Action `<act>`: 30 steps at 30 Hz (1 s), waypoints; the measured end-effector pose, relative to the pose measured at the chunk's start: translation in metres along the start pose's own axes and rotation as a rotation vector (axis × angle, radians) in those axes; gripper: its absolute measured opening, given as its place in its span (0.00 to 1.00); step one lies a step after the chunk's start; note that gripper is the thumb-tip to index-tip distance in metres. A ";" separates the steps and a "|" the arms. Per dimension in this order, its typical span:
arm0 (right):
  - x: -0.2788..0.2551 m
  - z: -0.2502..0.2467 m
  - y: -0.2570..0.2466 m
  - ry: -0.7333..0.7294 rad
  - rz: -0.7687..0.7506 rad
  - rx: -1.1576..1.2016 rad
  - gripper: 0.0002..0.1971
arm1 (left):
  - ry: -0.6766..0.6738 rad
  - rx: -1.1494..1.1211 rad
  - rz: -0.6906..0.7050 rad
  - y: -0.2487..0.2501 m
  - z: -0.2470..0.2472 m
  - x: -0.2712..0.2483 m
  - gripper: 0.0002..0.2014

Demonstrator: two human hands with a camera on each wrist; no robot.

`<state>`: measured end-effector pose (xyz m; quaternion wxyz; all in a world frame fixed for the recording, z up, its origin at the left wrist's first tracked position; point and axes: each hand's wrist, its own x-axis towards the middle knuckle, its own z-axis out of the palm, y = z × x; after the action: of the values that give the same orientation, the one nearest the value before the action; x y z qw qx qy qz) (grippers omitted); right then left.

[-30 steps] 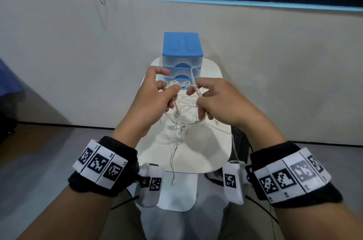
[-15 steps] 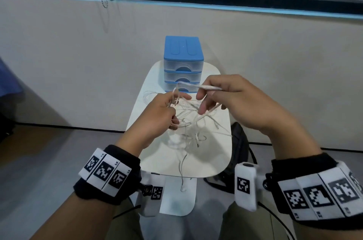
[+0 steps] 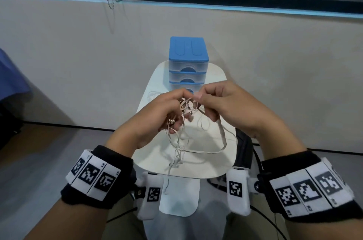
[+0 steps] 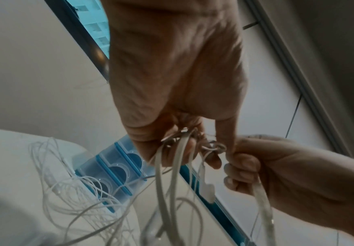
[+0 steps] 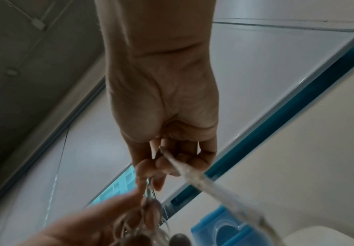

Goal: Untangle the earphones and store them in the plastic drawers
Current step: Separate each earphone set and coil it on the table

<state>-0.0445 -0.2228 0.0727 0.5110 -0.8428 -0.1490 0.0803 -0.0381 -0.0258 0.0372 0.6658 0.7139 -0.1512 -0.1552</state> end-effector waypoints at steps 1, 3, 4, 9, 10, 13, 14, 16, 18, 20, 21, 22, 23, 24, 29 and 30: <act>0.000 -0.001 -0.005 0.027 -0.009 -0.072 0.21 | -0.033 -0.009 -0.005 0.001 0.000 0.000 0.18; 0.001 -0.004 -0.012 0.075 -0.020 -0.215 0.19 | -0.040 0.105 0.023 0.004 0.003 0.001 0.14; 0.002 -0.005 -0.014 0.109 -0.028 -0.270 0.17 | -0.024 0.165 0.035 0.004 0.005 0.003 0.11; -0.003 -0.019 -0.017 0.215 -0.107 -0.233 0.05 | 0.088 0.266 0.010 -0.005 0.006 0.016 0.12; -0.006 -0.021 -0.016 0.207 -0.145 -0.127 0.06 | 0.082 0.295 0.005 -0.009 0.006 0.017 0.12; -0.011 -0.027 -0.003 0.173 -0.255 0.316 0.09 | 0.108 0.320 -0.018 -0.016 0.003 0.015 0.12; -0.012 -0.029 0.002 0.179 -0.226 0.352 0.09 | 0.135 0.304 -0.012 -0.017 0.001 0.015 0.12; -0.012 -0.032 0.012 0.171 -0.089 0.182 0.08 | 0.186 0.268 0.017 -0.015 -0.001 0.015 0.13; -0.011 -0.030 0.018 0.052 0.056 -0.087 0.12 | 0.222 0.264 0.065 -0.009 -0.002 0.016 0.12; -0.008 -0.020 0.015 -0.039 0.081 -0.166 0.15 | 0.239 0.294 0.130 -0.001 0.002 0.017 0.07; -0.006 -0.016 0.011 -0.047 0.038 -0.162 0.16 | 0.232 0.299 0.161 0.004 0.005 0.016 0.02; -0.004 -0.013 0.006 -0.035 -0.024 -0.141 0.16 | 0.214 0.300 0.191 0.007 0.008 0.015 0.01; -0.002 -0.012 0.002 -0.010 -0.097 -0.098 0.16 | 0.185 0.304 0.219 0.009 0.009 0.014 0.04; 0.000 -0.013 -0.003 0.027 -0.175 -0.037 0.16 | 0.150 0.313 0.240 0.009 0.009 0.014 0.04; -0.004 -0.033 -0.024 0.293 -0.462 0.440 0.14 | 0.096 0.446 0.182 -0.007 -0.002 0.009 0.13; -0.008 -0.038 -0.027 0.311 -0.495 0.643 0.14 | 0.103 0.470 0.166 -0.010 -0.004 0.008 0.13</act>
<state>-0.0460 -0.2459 0.1145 0.7678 -0.5815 -0.2353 -0.1301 -0.0294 -0.0244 0.0270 0.4987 0.8413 -0.2071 -0.0241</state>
